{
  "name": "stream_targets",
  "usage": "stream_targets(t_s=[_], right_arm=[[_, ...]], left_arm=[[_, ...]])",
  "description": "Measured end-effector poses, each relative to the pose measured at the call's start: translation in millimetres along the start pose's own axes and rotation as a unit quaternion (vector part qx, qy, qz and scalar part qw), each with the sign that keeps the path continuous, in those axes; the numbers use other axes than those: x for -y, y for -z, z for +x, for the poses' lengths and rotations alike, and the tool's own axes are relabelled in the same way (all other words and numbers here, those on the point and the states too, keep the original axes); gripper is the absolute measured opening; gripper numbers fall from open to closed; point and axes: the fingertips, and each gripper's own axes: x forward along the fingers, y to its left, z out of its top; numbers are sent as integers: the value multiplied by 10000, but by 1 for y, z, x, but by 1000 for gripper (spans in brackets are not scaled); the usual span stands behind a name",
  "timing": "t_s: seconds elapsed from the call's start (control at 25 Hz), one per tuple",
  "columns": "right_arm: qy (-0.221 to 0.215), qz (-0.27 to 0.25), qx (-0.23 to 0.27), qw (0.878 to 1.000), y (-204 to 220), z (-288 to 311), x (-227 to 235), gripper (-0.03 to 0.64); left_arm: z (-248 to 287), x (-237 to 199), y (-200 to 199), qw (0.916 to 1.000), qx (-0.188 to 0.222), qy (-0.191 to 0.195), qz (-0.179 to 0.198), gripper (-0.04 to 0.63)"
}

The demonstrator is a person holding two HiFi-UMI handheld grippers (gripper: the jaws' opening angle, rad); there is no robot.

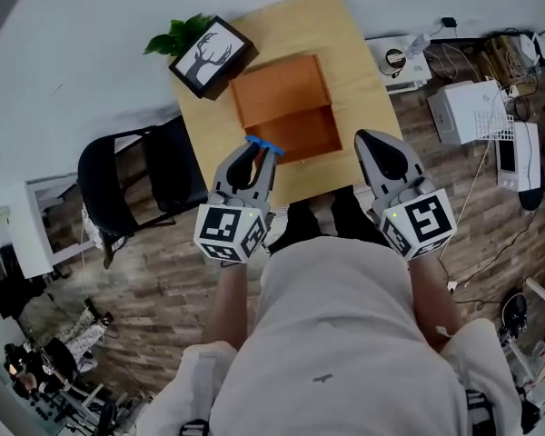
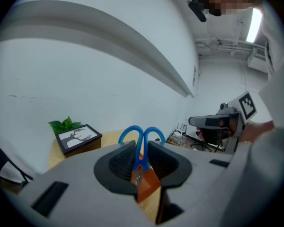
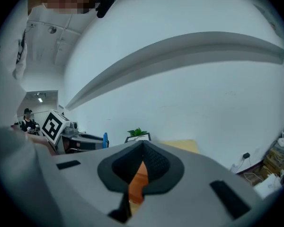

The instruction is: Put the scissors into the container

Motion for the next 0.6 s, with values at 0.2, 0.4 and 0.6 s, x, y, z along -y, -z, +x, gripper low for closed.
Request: stream_targets(t_s=[0.2, 0.4, 0.6], right_arm=[[388, 73, -52, 9992, 8, -4, -6, -2], [762, 203, -122, 9968, 18, -7, -11, -2], [1135, 366, -262, 9925, 30, -15, -14, -2]], left_arm=[[22, -7, 12, 9982, -328, 497, 78, 80], [42, -11, 32, 9926, -764, 917, 217, 80], [59, -12, 54, 9860, -1156, 1167, 304, 79]])
